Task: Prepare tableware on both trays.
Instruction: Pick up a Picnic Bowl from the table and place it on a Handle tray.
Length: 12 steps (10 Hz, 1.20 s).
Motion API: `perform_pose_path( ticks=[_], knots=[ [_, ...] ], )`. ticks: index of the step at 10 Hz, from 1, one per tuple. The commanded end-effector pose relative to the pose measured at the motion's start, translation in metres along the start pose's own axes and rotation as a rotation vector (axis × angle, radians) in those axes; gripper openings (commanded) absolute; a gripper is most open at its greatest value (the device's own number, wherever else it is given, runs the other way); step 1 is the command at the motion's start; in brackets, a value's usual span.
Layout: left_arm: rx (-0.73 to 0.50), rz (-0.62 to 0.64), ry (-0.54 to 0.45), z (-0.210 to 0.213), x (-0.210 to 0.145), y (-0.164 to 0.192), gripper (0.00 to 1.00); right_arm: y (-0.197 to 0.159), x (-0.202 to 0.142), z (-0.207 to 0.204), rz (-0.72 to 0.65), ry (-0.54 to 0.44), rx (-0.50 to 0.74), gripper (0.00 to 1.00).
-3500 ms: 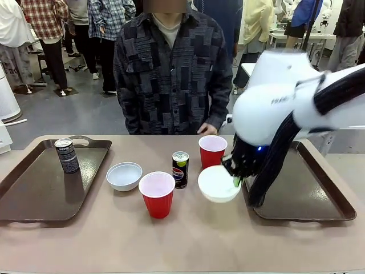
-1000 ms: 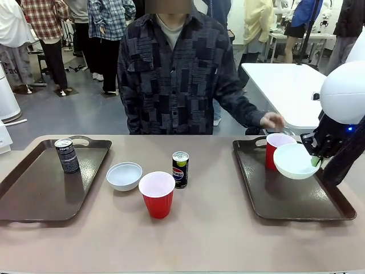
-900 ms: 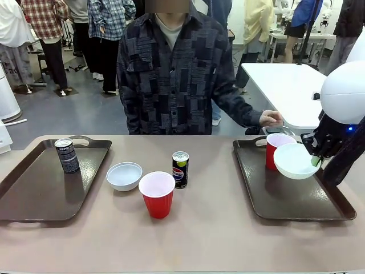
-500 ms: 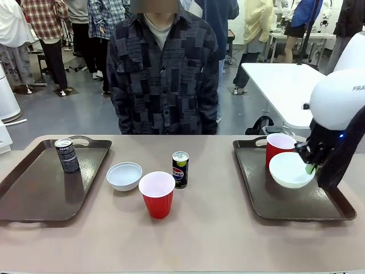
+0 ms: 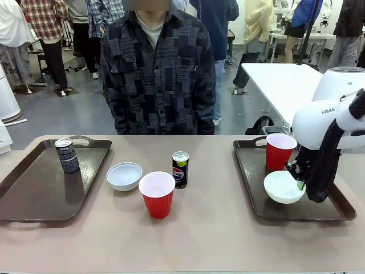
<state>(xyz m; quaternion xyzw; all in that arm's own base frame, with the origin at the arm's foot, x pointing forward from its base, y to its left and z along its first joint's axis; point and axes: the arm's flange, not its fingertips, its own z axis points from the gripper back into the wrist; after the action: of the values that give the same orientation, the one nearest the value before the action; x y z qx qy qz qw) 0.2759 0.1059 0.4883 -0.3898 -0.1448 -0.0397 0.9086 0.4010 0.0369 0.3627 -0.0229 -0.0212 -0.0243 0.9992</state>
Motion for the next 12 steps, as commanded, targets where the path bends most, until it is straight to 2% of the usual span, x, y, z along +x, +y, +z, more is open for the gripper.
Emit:
perform_pose_path(
  ticks=[1, 2, 3, 4, 5, 6, 7, 8, 9, 10, 11, 12],
  knots=[
    [-0.021, 0.009, -0.008, 0.001, 0.0, -0.001, 1.0, -0.001, 0.003, 0.001, 0.05, -0.024, -0.016, 0.63],
    [-0.021, 0.009, -0.008, 0.001, 0.0, -0.001, 1.0, 0.0, 0.002, 0.003, 0.049, -0.03, -0.019, 0.63],
    [-0.021, 0.009, -0.008, 0.001, 0.0, -0.001, 1.0, -0.001, 0.003, 0.003, 0.048, -0.027, -0.022, 1.0],
    [-0.021, 0.009, -0.008, 0.001, 0.0, -0.001, 1.0, -0.003, 0.002, 0.003, 0.046, -0.02, -0.03, 0.66],
    [-0.021, 0.009, -0.008, 0.001, 0.0, -0.001, 1.0, -0.004, 0.002, 0.006, 0.054, -0.011, -0.052, 1.0],
    [-0.021, 0.009, -0.008, 0.001, 0.0, -0.001, 1.0, -0.004, 0.0, 0.014, 0.061, -0.014, -0.08, 0.86],
    [-0.021, 0.009, -0.008, 0.001, 0.0, -0.001, 1.0, -0.003, -0.006, 0.027, 0.071, -0.018, -0.106, 1.0],
    [-0.021, 0.009, -0.008, 0.001, 0.0, -0.001, 1.0, -0.003, -0.015, 0.046, 0.073, -0.023, -0.108, 0.69],
    [-0.021, 0.009, -0.008, 0.001, 0.0, -0.001, 1.0, -0.002, -0.02, 0.06, 0.057, -0.029, -0.101, 1.0],
    [-0.021, 0.009, -0.008, 0.001, 0.0, -0.001, 1.0, -0.002, -0.026, 0.081, 0.046, -0.029, -0.073, 0.88],
    [-0.021, 0.009, -0.008, 0.001, 0.0, -0.001, 1.0, -0.004, -0.032, 0.097, 0.044, -0.018, -0.038, 1.0],
    [-0.021, 0.009, -0.008, 0.001, 0.0, -0.001, 1.0, -0.005, -0.038, 0.11, 0.055, -0.006, 0.004, 0.96]
  ],
)
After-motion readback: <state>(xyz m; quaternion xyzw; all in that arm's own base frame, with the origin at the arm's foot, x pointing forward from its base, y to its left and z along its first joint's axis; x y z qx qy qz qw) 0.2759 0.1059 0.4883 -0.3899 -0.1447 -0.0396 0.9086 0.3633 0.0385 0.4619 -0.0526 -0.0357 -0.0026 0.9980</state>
